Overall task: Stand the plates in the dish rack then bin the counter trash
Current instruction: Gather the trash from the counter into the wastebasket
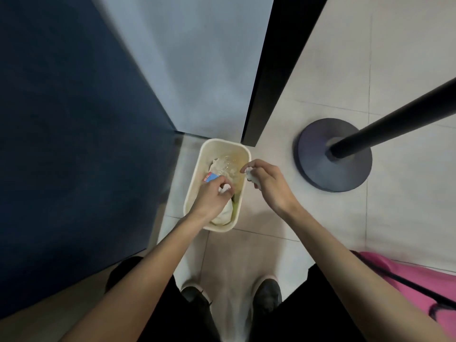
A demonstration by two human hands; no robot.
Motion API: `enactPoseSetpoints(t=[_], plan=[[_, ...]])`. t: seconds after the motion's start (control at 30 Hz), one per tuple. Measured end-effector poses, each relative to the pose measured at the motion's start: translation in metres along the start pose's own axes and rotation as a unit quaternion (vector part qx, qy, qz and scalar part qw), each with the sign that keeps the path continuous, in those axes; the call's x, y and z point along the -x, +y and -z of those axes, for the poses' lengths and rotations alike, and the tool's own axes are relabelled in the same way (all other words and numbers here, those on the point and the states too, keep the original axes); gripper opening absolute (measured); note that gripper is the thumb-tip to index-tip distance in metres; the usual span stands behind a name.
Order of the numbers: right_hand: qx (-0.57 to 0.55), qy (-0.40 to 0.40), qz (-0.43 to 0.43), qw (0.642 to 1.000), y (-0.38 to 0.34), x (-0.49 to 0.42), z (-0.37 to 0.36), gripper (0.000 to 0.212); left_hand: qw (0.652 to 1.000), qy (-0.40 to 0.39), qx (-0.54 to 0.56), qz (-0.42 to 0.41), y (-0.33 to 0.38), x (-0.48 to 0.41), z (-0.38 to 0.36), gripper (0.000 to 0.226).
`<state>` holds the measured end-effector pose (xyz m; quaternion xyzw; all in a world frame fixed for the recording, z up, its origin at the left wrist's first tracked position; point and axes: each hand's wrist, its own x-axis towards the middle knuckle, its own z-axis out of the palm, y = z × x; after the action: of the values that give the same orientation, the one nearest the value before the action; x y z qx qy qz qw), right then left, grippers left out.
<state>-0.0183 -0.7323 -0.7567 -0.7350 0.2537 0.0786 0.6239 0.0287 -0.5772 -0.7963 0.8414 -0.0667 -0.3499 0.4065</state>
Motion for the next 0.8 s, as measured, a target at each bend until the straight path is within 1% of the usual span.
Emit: enactPoseSetpoints(t=[0.07, 0.13, 0.27, 0.33, 0.37, 0.47, 0.57, 0.7, 0.8], plan=[[0.017, -0.003, 0.02, 1.0, 0.011, -0.019, -0.003, 0.025, 1.0, -0.021, -0.021, -0.002, -0.014, -0.015, -0.009, 0.006], [0.033, -0.006, 0.034, 0.999, 0.019, -0.035, -0.005, 0.022, 0.997, -0.055, -0.046, 0.001, -0.025, -0.026, -0.017, 0.014], [0.071, -0.011, 0.071, 0.995, 0.031, -0.06, -0.012, 0.01, 0.989, -0.125, -0.081, 0.003, -0.041, -0.038, -0.023, 0.039], [0.085, -0.017, 0.086, 0.993, 0.036, -0.071, -0.017, 0.013, 0.987, -0.138, -0.081, -0.007, -0.04, -0.044, -0.019, 0.051], [0.096, -0.021, 0.09, 0.991, 0.039, -0.076, -0.02, 0.016, 0.987, -0.138, -0.086, -0.012, -0.038, -0.047, -0.015, 0.053], [0.152, -0.025, 0.105, 0.983, 0.041, -0.092, -0.029, 0.025, 0.986, -0.124, -0.109, -0.032, -0.034, -0.052, 0.005, 0.046], [0.21, -0.031, 0.129, 0.969, 0.039, -0.105, -0.037, 0.027, 0.988, -0.098, -0.118, -0.026, -0.031, -0.049, 0.032, 0.033], [0.316, -0.054, 0.184, 0.929, 0.038, -0.117, -0.057, 0.026, 0.994, -0.009, -0.109, -0.031, -0.035, -0.046, 0.063, 0.016], [0.362, -0.078, 0.219, 0.903, 0.039, -0.125, -0.07, 0.026, 0.994, 0.04, -0.092, -0.034, -0.039, -0.045, 0.073, 0.017]])
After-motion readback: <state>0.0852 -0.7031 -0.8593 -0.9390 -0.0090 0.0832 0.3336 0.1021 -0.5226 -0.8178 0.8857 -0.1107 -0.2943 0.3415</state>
